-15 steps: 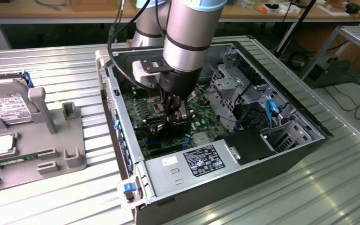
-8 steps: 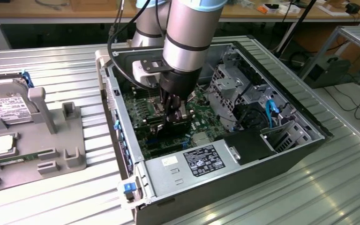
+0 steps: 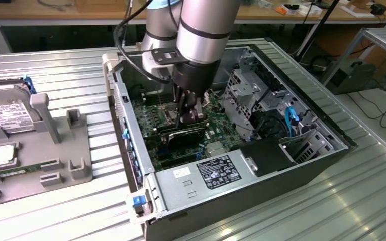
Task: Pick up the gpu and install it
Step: 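Press down on the gpu until it lock into place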
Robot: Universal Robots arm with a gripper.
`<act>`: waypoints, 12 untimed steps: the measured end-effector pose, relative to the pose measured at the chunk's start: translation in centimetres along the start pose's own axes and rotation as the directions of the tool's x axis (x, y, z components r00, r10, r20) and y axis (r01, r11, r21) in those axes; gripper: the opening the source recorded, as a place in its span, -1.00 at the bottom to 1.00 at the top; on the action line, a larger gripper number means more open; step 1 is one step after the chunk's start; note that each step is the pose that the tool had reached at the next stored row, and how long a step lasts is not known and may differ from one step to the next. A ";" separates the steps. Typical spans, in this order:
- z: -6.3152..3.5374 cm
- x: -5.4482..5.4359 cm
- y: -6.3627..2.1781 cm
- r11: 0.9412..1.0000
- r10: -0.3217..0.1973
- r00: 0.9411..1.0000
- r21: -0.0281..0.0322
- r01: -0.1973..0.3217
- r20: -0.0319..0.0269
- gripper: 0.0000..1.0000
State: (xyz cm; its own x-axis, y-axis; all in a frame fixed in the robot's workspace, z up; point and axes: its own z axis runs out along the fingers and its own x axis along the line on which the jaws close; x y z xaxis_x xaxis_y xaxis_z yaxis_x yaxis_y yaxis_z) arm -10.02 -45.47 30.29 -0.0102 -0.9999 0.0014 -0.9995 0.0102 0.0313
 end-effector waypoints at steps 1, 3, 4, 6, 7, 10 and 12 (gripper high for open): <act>-0.38 0.0 0.02 1.000 0.000 1.000 0.000 0.000 0.000 -0.79; -1.15 0.0 0.06 1.000 0.000 1.000 0.000 0.000 0.000 -0.79; -1.31 0.0 0.07 1.000 0.000 1.000 0.000 0.000 0.000 -0.79; -1.42 0.0 0.08 1.000 0.000 1.000 0.000 0.000 0.000 -0.79; -1.41 0.0 0.08 1.000 0.000 1.000 0.000 0.000 0.000 -0.79; -1.43 0.0 0.08 1.000 0.000 1.000 0.000 0.000 0.000 -0.79; -1.41 0.0 0.66 1.000 0.000 1.000 0.000 0.000 0.000 -0.79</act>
State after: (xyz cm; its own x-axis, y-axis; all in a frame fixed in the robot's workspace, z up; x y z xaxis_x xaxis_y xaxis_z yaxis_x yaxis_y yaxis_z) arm -10.63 -45.46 31.72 -0.0102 -0.9999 0.0016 -0.9995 0.0103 0.0312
